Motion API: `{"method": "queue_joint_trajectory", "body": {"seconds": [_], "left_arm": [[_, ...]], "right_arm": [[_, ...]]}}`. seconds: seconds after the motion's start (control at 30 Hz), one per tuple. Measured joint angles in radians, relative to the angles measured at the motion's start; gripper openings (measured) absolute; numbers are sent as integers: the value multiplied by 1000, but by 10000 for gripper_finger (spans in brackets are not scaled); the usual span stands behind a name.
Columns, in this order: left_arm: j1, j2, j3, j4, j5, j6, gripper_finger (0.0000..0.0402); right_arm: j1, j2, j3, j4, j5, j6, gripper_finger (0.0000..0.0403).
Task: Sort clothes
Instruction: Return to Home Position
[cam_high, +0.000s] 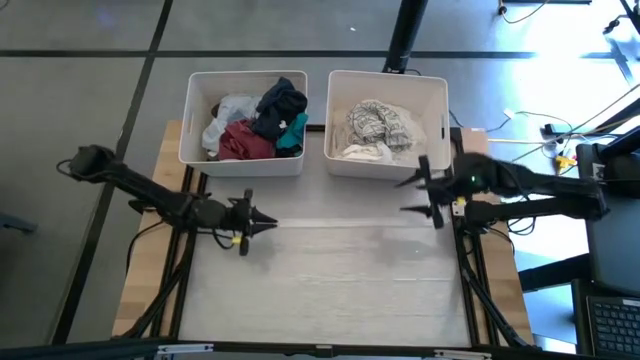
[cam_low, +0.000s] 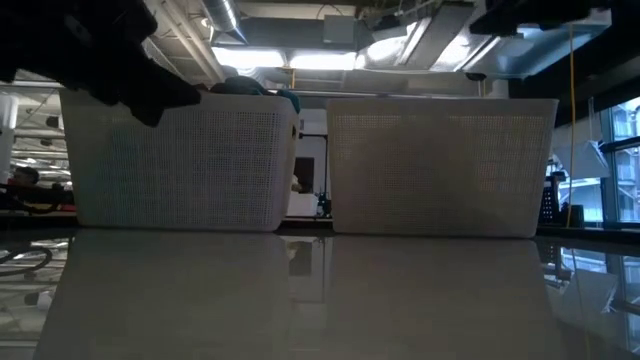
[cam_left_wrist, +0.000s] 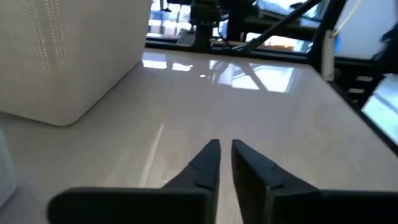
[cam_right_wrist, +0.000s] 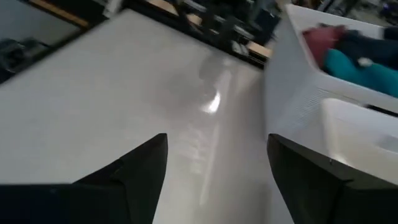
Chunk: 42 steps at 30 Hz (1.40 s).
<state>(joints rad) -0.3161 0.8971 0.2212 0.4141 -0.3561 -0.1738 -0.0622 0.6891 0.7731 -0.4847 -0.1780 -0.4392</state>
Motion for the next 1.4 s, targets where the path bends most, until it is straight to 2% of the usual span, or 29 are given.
{"method": "queue_joint_trajectory", "body": {"seconds": [0.13,0.27,0.57,0.77,1.07,1.23,1.4], "left_arm": [[54,-88,-54,29,58,3,4],[56,-168,-92,49,61,23,6],[56,-293,-188,85,58,26,1],[56,-364,-212,100,58,57,2],[56,-453,-212,46,58,104,1],[56,-556,-212,-63,58,87,1],[56,-705,-212,-187,51,127,1]], "right_arm": [[95,-85,-149,130,6,54,269],[158,-166,-272,233,49,65,234],[174,-347,-524,432,62,39,91],[174,-482,-627,495,93,21,8],[173,-689,-706,435,153,6,17],[173,-687,-704,419,171,0,4],[173,-687,-704,423,173,11,10]]}}
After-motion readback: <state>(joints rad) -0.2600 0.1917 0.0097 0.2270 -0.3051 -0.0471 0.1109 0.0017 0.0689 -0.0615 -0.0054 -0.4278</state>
